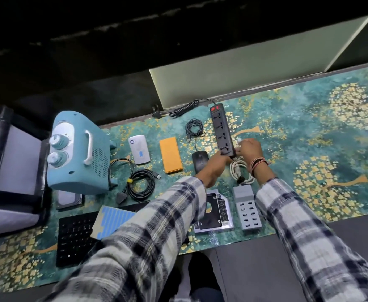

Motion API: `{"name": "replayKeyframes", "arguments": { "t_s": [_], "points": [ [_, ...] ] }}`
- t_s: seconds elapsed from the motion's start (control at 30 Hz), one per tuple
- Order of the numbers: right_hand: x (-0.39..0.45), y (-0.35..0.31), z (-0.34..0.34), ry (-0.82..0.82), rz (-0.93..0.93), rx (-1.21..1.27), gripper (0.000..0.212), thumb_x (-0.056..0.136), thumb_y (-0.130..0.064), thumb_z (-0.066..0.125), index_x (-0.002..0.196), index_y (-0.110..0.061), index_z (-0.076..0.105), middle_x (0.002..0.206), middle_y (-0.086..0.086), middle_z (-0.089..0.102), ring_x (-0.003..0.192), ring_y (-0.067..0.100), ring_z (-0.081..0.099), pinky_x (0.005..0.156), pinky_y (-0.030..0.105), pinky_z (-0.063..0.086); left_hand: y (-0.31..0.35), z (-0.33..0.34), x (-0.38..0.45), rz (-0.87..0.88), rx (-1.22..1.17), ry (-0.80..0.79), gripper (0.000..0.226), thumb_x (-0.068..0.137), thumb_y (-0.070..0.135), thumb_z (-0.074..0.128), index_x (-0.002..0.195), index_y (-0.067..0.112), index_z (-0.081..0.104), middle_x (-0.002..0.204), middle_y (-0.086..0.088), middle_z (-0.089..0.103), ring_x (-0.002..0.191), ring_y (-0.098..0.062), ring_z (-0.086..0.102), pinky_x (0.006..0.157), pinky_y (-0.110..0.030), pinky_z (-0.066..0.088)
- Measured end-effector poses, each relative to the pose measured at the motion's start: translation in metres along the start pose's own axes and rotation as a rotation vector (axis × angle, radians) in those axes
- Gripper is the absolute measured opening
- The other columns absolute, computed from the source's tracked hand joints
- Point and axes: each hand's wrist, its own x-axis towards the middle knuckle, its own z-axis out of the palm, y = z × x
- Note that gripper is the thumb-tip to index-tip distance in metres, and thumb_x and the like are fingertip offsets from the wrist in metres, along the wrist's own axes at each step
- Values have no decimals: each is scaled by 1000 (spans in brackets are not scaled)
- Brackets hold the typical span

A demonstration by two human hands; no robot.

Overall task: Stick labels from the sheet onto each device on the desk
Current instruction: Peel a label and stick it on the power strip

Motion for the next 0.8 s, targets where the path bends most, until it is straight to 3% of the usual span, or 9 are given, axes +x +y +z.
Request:
{"name": "replayKeyframes", "arguments": {
  "t_s": [0.1,0.17,0.2,0.27,0.37,0.43,0.57,0.7,0.8],
  "points": [
    [-33,-22,6,-66,13,183,14,93,-11,45,98,-9,58,81,17,73,66,24,70,54,30,53,-10,-7,9,0,-148,50,41,101,6,52,142,6,50,125,-9,62,102,-13,60,84,-22,49],
    [-41,-25,11,-125,9,240,14,95,-10,47,101,-4,57,83,18,73,65,24,70,54,29,52,-13,-11,9,-34,-312,76,54,103,10,53,153,6,35,121,-8,62,105,-15,61,90,-26,53],
    [-42,-24,14,-140,-7,245,13,95,-9,48,99,-3,58,83,19,73,65,23,71,53,29,54,-13,-13,7,-38,-358,93,54,103,9,53,153,5,34,115,-7,63,101,-17,62,86,-26,56],
    [-44,-21,18,-143,-47,221,10,95,-7,50,94,-3,58,82,18,74,65,22,73,55,28,57,-13,-16,6,-38,-373,127,48,104,4,50,150,1,38,110,-9,62,100,-21,60,81,-26,56],
    [-47,-16,18,-154,-83,209,10,94,-6,53,92,-1,61,82,18,74,69,25,74,61,32,59,-15,-22,10,-45,-388,152,42,104,1,47,146,-1,44,125,-16,61,109,-26,56,102,-38,50],
    [-46,-12,18,-97,-117,135,13,92,-8,55,88,-2,66,80,16,73,67,26,70,60,34,59,-16,-25,11,-53,-411,133,37,104,1,46,141,-4,48,134,-20,58,109,-27,56,105,-39,48],
    [-39,-3,16,114,-253,-133,25,82,-26,55,71,-7,68,70,16,70,66,33,69,66,43,62,-14,-24,9,-98,-491,106,15,106,5,45,113,3,58,116,-18,62,111,-31,55,111,-41,44],
    [-44,-5,18,153,-389,-282,25,88,-19,57,74,-6,72,68,11,69,66,27,62,63,27,44,-15,-24,9,-115,-533,99,15,107,8,43,103,7,58,108,-16,62,112,-33,56,107,-39,45],
    [-47,-9,23,179,-479,-321,22,90,-16,57,81,-6,74,68,9,67,65,24,58,65,28,45,-16,-24,9,-110,-560,85,16,107,10,43,101,8,58,106,-16,63,112,-33,56,98,-35,50]
  ]
}}
